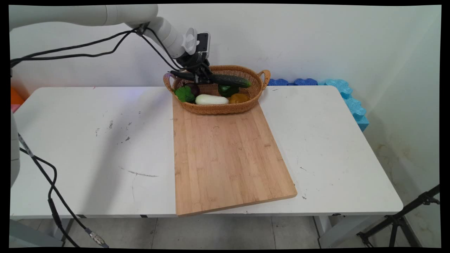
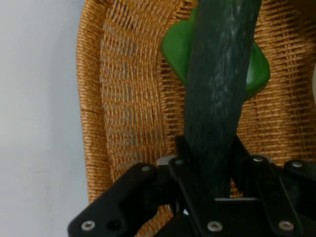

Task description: Place the picked object on the cutting board

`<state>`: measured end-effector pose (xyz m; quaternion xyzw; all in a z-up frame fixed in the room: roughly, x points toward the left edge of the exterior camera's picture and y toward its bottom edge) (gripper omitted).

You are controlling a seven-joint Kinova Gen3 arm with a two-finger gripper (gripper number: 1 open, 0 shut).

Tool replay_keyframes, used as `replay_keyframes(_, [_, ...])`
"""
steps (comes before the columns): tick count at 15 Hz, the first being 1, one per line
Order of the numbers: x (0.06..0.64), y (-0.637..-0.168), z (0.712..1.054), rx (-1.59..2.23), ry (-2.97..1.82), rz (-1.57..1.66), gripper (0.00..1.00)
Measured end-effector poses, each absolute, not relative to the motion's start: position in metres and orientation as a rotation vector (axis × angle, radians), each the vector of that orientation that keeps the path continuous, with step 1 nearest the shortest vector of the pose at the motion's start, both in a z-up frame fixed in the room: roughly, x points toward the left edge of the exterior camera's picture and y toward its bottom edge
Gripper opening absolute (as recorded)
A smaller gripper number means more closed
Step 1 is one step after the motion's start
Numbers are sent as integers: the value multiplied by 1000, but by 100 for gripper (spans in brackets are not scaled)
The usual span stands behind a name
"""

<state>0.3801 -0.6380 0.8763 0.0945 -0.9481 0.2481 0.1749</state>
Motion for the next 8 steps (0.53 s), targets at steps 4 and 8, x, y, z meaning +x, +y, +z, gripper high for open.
replay_keyframes(4, [381, -638, 887, 235, -2690, 727, 0])
replay_keyframes(8, [381, -635, 912, 175, -2686, 764, 0])
